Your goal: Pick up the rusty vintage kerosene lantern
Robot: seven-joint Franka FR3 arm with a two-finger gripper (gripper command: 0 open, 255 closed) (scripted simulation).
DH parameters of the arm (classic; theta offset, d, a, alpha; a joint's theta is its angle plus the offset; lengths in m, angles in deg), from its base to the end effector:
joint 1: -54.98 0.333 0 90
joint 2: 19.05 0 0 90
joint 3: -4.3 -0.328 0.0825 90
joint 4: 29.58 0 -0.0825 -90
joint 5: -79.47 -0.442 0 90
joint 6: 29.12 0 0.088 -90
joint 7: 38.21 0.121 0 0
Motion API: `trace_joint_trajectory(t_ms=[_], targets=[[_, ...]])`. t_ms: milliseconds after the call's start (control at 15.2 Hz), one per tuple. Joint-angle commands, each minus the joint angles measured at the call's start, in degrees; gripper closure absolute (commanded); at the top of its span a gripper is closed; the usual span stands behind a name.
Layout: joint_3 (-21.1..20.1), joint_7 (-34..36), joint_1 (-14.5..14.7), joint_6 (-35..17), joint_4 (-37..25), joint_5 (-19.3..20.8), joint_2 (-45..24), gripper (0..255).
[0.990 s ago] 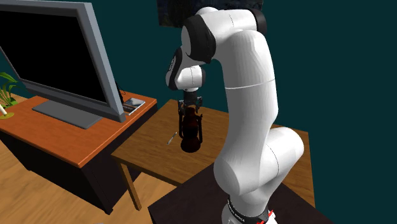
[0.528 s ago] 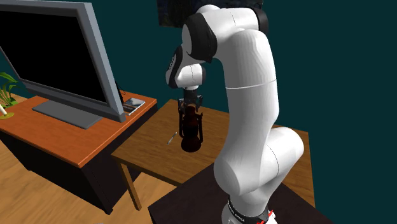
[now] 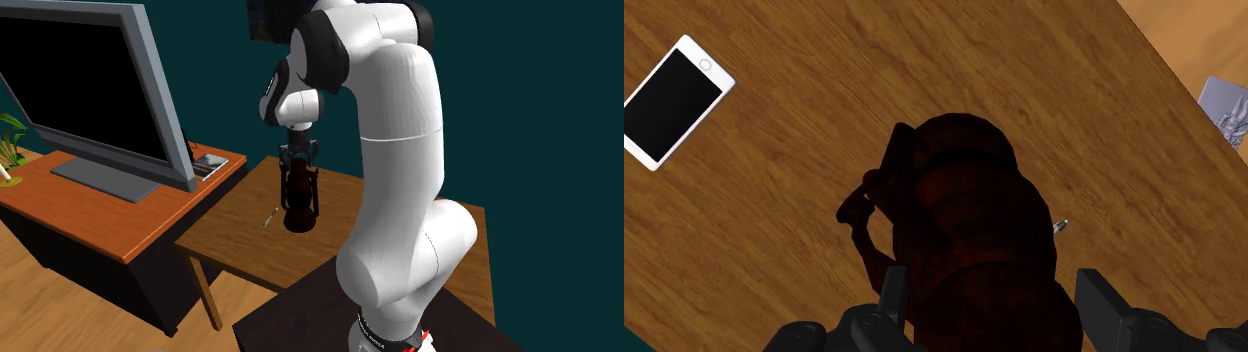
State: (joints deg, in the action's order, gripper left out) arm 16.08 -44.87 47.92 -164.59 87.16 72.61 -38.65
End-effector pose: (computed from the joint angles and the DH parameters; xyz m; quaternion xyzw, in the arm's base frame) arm 0.6063 -0.2034 0.2336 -0.9897 0.1430 0.0011 0.0080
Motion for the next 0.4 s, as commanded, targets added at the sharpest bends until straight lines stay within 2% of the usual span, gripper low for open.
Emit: trace_joint_trajectory(t_ms=[0, 330], targets=[[0.2, 0.3, 0.2, 1.3, 0.0, 0.5, 1.5, 255], [0.4, 0.7, 0.3, 3.3, -0.6, 1.0, 3.0, 255]])
